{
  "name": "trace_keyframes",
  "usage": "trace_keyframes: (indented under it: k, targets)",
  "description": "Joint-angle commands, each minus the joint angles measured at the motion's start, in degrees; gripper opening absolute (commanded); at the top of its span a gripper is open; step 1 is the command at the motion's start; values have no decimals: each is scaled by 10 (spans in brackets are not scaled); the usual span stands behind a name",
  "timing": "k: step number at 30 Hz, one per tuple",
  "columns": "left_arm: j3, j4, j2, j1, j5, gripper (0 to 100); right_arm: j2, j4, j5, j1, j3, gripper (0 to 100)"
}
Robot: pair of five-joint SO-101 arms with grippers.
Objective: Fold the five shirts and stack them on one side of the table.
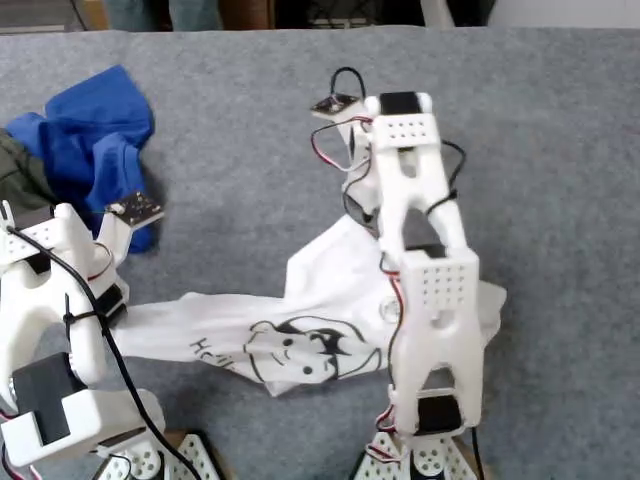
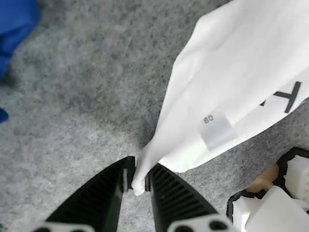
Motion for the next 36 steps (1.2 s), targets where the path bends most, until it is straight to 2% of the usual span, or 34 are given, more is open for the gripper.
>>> trace_keyframes:
  k: [1,7,27,29,32,36]
  targets:
    - [-5,-5,-18,-2,-5,29,20,9,-11,-22,-61,156]
    - [-5,-5,-18,-2,-4,29,28,7,-6,-54,-65,156]
    - [-5,-5,-16,-2,-4,29,104,2,-10,-56,-83,151]
    - [-5,-5,-16,-2,-4,29,107,2,-11,-56,-84,123]
    - [-5,-5,-16,-2,-4,29,108,3,-11,-56,-82,14]
    - [-5,-5,-16,0,-4,29,108,3,-36,-51,-86,12]
